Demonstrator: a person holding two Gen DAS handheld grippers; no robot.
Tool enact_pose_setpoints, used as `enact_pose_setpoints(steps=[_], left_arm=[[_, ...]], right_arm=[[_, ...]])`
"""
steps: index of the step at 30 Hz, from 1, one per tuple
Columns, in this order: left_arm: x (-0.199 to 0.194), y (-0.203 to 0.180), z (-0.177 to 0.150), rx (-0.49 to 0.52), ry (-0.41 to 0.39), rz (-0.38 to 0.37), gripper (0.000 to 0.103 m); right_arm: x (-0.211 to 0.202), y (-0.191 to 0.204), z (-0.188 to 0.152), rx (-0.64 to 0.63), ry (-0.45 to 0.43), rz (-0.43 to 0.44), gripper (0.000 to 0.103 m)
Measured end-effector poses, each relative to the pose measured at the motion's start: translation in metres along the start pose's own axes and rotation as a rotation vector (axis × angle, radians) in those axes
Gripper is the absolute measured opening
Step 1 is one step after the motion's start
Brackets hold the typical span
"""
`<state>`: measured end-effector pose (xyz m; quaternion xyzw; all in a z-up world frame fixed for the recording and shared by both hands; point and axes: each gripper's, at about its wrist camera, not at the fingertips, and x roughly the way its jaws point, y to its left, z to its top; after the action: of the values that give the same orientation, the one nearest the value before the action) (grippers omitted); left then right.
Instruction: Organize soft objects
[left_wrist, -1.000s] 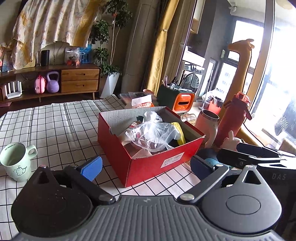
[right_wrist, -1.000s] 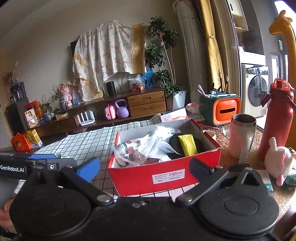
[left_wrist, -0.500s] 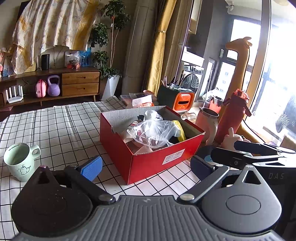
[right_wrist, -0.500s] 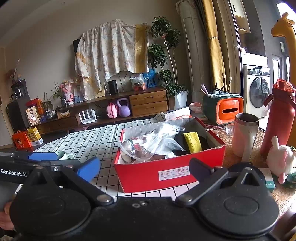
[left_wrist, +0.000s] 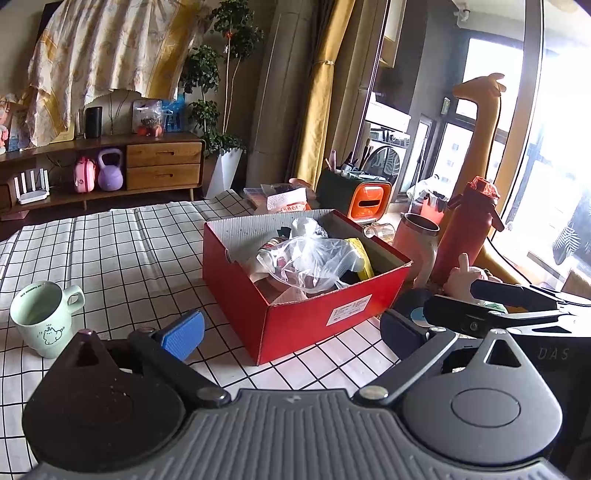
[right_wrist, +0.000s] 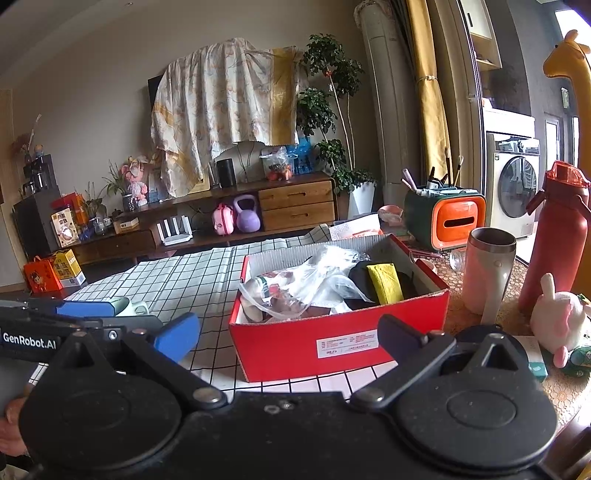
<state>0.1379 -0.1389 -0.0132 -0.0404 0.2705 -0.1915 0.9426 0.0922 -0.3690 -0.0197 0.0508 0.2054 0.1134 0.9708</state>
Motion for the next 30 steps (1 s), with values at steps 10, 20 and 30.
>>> enact_pose_setpoints(steps=[10,20,30], left_arm=[[0.0002,0.0002,-0.0005,-0.005,-0.001,0.006,0.102],[-0.0015,-0.0004,0.0008,0.001,-0.009,0.000,0.102],[-0.0016,-0.0001,0.0011,-0.002,-0.011,0.003,0.102]], right_arm=[[-0.0005,0.0010,-0.0009,-0.001,0.000,0.000,0.103],[-0.0007,0.0025,-0.0022,-0.003,0.002,-0.006,0.103],[-0.0027,0.0028,0.0000,-0.013,0.000,0.009,0.103]])
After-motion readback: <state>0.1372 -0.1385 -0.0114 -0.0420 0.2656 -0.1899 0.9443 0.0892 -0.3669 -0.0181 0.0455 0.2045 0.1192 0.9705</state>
